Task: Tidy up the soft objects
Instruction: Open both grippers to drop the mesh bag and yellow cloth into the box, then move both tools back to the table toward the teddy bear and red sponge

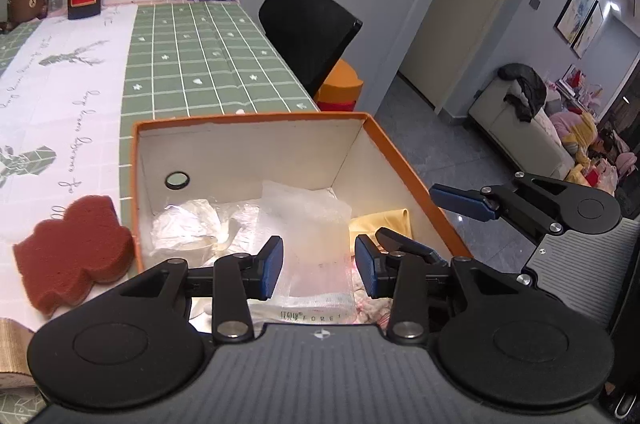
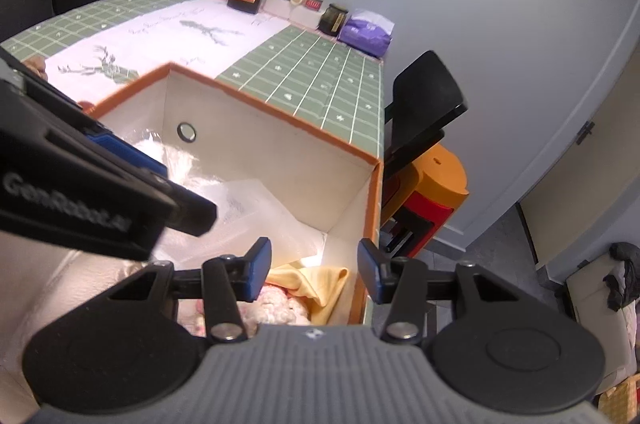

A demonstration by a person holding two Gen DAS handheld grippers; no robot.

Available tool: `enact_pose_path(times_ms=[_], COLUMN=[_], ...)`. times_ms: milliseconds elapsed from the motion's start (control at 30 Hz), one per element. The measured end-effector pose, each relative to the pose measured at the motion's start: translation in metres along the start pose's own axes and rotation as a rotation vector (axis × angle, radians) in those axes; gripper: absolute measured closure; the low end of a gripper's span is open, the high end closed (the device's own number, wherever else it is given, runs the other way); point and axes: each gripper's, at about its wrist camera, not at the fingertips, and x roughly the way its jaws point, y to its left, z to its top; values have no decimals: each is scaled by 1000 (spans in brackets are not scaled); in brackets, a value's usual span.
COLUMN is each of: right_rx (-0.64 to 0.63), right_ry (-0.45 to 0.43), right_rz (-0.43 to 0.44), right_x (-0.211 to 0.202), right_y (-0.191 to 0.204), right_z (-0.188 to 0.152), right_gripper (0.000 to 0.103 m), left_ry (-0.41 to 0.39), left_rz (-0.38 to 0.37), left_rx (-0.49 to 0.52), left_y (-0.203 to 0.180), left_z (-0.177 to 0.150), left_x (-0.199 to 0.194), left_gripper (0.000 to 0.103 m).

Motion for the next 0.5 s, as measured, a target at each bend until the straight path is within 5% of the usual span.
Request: enact_pose_path(times_ms=[167, 500], right_rx=[35, 174], right_ry=[-97, -289], right_rz=[-49, 32], right_x=[-35, -105], right_y=[10, 71], right_z=[-3, -26], right_gripper=[46, 46], left_ry=[-109, -348], left_rz=[-11, 93], left_rx=[11, 70], left_y=[6, 28], left_z=[-14, -77], left_x=[-38, -116], left_gripper=[57, 57])
